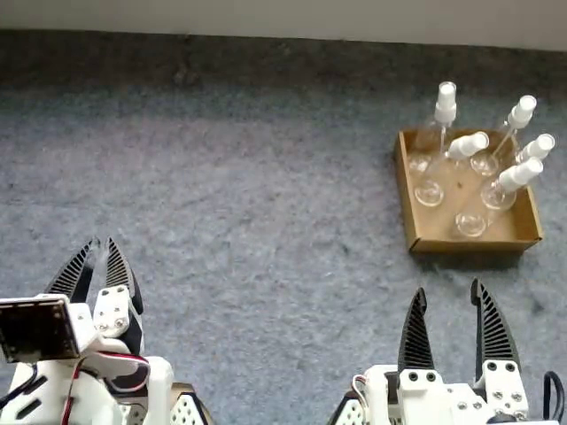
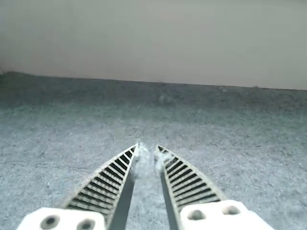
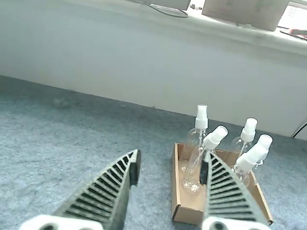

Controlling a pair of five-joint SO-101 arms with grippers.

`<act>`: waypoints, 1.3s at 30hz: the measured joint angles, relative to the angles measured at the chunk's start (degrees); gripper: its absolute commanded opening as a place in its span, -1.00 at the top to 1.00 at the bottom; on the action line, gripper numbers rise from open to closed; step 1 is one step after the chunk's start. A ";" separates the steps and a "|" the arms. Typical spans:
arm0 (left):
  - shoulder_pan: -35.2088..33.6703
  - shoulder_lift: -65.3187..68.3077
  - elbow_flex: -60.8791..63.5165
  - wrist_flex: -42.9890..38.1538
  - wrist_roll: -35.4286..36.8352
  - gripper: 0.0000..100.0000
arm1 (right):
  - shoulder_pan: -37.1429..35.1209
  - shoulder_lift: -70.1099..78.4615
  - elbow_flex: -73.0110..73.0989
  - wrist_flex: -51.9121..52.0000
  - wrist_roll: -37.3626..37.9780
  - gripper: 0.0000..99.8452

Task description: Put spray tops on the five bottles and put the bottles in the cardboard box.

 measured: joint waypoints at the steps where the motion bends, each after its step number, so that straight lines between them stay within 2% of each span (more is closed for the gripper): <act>1: 0.00 -0.44 0.62 0.00 0.00 0.99 | 0.00 0.00 0.00 0.09 0.00 0.65; 4: 0.00 -3.25 3.43 0.00 -1.58 0.99 | 0.00 0.00 0.00 0.26 0.00 0.65; 9: 0.18 -5.01 8.35 0.00 -8.97 0.99 | 0.00 0.00 -0.09 0.26 0.00 0.65; 19: 3.78 -5.10 9.14 -0.53 -9.32 0.99 | 0.00 -5.19 -0.09 0.26 0.00 0.65; 23: 4.13 -5.10 9.41 2.29 -9.32 0.99 | -0.18 -6.59 -0.18 0.26 0.79 0.65; 39: 4.22 -5.10 31.12 3.52 -9.32 0.99 | 0.00 -6.68 1.05 0.26 2.37 0.65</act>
